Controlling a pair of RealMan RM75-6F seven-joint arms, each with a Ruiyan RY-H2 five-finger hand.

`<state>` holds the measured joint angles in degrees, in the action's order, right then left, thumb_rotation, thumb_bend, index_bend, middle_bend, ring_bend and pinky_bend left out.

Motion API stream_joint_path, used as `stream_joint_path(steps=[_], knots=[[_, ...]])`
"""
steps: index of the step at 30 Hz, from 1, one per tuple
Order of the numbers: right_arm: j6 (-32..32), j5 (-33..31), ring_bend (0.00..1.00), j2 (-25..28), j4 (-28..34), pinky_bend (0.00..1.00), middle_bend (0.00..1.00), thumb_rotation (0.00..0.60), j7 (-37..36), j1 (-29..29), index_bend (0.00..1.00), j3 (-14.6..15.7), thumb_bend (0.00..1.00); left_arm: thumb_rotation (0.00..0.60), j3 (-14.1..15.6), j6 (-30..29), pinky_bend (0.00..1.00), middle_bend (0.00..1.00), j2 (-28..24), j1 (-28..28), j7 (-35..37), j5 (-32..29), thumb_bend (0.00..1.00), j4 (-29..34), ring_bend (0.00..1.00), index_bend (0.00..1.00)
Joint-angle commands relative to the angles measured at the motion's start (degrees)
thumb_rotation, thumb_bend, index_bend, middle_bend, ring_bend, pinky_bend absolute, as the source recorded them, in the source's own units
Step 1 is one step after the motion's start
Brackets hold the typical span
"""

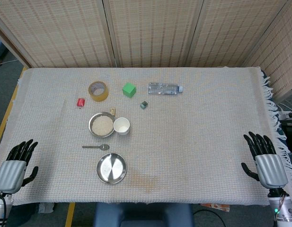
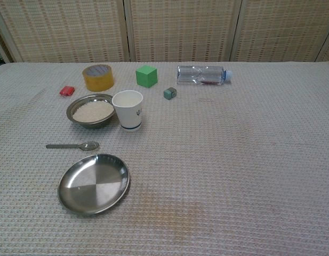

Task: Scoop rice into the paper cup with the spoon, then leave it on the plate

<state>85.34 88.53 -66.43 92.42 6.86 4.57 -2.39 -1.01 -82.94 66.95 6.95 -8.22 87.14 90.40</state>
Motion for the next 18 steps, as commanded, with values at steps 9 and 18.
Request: stream_joint_path(steps=[9, 18], knots=[[-0.4, -0.1, 0.0, 0.2, 0.1, 0.0, 0.0, 0.6, -0.3, 0.2, 0.0, -0.1, 0.2, 0.6, -0.3, 1.3, 0.53, 0.12, 3.1, 3.5, 0.1, 4.9, 0.43, -1.2, 0.33, 0.0], [-1.8, -0.3, 0.0, 0.5, 0.4, 0.0, 0.0, 0.6, -1.0, 0.6, 0.0, 0.3, 0.2, 0.6, -2.1, 11.8, 0.95, 0.66, 9.4, 9.8, -14.2, 0.1, 0.43, -1.8, 0.88, 0.2]])
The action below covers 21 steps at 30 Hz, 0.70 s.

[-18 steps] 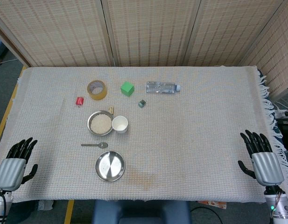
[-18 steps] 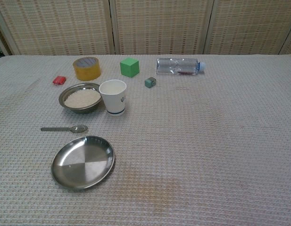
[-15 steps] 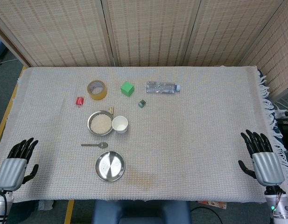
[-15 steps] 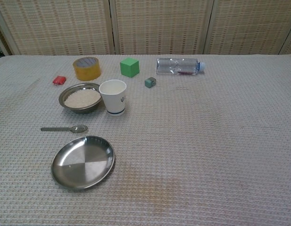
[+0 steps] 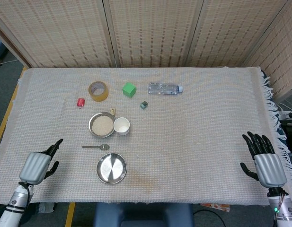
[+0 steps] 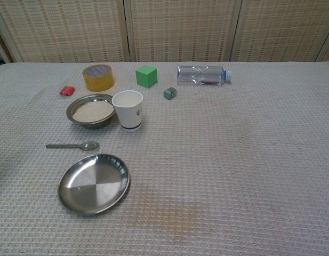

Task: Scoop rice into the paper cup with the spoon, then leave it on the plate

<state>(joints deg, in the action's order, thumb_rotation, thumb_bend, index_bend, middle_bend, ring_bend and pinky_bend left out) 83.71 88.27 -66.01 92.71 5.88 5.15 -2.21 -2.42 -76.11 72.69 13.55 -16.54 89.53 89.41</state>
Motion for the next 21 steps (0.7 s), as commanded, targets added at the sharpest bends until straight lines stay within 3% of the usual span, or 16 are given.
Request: stream_joint_path(steps=[1, 7, 21], knots=[[-0.4, -0.1, 0.0, 0.1, 0.3, 0.0, 0.0, 0.6, 0.0, 0.1, 0.0, 0.2, 0.2, 0.6, -0.9, 6.5, 0.97, 0.72, 4.3, 4.0, -6.8, -3.2, 0.43, -0.9, 0.91, 0.22], [-0.6, -0.2, 0.0, 0.4, 0.7, 0.0, 0.0, 0.6, 0.0, 0.1, 0.0, 0.3, 0.2, 0.6, -2.3, 10.9, 1.0, 0.89, 8.0, 7.1, -12.1, -7.4, 0.43, -2.8, 0.98, 0.25], [-2.9, -1.3, 0.0, 0.5, 0.3, 0.0, 0.0, 0.6, -0.6, 0.8, 0.0, 0.5, 0.2, 0.6, -4.8, 17.0, 1.0, 0.92, 16.8, 12.2, -17.3, -18.9, 0.42, -8.5, 0.99, 0.24]])
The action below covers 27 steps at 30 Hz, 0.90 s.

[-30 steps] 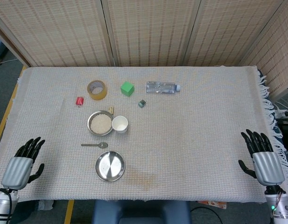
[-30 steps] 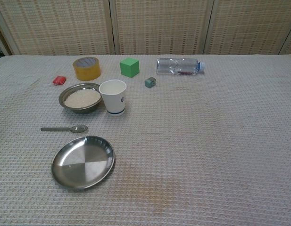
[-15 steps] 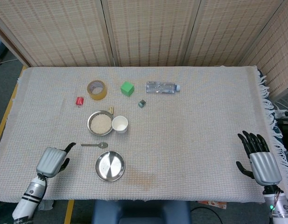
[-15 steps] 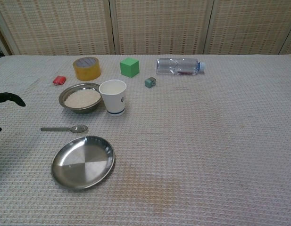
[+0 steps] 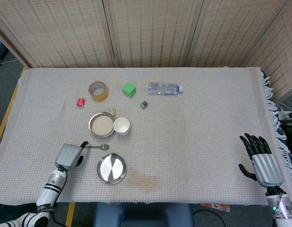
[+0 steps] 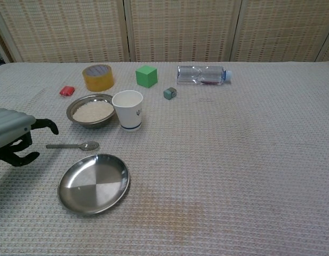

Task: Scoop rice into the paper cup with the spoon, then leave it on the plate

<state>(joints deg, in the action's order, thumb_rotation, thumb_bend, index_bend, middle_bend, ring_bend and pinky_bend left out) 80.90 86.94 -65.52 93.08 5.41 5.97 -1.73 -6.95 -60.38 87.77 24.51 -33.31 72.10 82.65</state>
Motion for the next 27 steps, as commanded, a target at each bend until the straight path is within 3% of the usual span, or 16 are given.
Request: stream_joint_path(steps=[1, 20, 27], knots=[[-0.1, 0.0, 0.0, 0.1, 0.0, 0.0, 0.0, 0.6, -0.2, 0.0, 0.0, 0.1, 0.2, 0.6, -0.3, 1.6, 1.0, 0.93, 2.3, 1.5, -0.6, -1.8, 0.42, -2.4, 0.98, 0.25], [-1.2, -0.9, 0.0, 0.5, 0.2, 0.0, 0.0, 0.6, -0.4, 0.4, 0.0, 0.2, 0.2, 0.6, -0.7, 1.4, 1.0, 0.95, 7.6, 4.7, 2.6, -3.2, 0.41, -9.7, 0.98, 0.43], [-1.5, -1.1, 0.0, 0.6, 0.4, 0.0, 0.0, 0.6, -0.3, 0.4, 0.0, 0.3, 0.2, 0.6, -0.5, 1.1, 1.0, 0.96, 8.1, 5.3, 2.4, -3.6, 0.43, -10.4, 0.99, 0.45]])
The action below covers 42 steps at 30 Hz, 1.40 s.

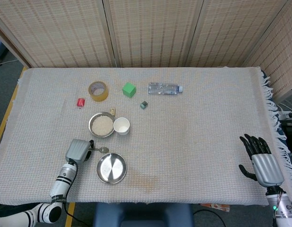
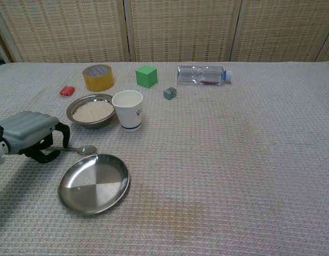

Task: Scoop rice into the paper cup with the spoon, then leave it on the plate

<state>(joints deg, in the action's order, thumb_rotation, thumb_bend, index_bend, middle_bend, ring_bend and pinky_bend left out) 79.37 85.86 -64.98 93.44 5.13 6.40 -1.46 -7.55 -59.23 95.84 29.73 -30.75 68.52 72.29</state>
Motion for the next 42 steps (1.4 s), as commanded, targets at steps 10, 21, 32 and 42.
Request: stream_joint_path(steps=[10, 21, 32, 42], knots=[[0.2, 0.1, 0.0, 0.2, 0.3, 0.0, 0.0, 0.6, 0.2, -0.1, 0.0, 0.1, 0.2, 0.6, 1.1, -0.1, 1.0, 0.96, 0.0, 0.7, -2.8, -1.1, 0.43, 0.0, 0.99, 0.44], [0.3, 0.2, 0.0, 0.3, 0.5, 0.0, 0.0, 0.6, 0.3, -0.1, 0.0, 0.2, 0.2, 0.6, 1.6, -0.5, 1.0, 0.97, 0.3, 1.3, -4.2, -1.5, 0.43, -0.8, 0.99, 0.53], [0.3, 0.2, 0.0, 0.4, 0.7, 0.0, 0.0, 0.6, 0.2, -0.1, 0.0, 0.3, 0.2, 0.6, 2.1, -0.8, 1.0, 0.97, 0.0, 1.3, -2.6, -1.1, 0.43, -0.6, 0.99, 0.56], [-0.4, 0.2, 0.0, 0.3, 0.8, 0.0, 0.0, 0.6, 0.4, 0.1, 0.0, 0.5, 0.2, 0.6, 3.2, -3.4, 1.0, 1.0, -2.3, -0.2, -0.2, 1.0, 0.43, 1.5, 0.99, 0.6]])
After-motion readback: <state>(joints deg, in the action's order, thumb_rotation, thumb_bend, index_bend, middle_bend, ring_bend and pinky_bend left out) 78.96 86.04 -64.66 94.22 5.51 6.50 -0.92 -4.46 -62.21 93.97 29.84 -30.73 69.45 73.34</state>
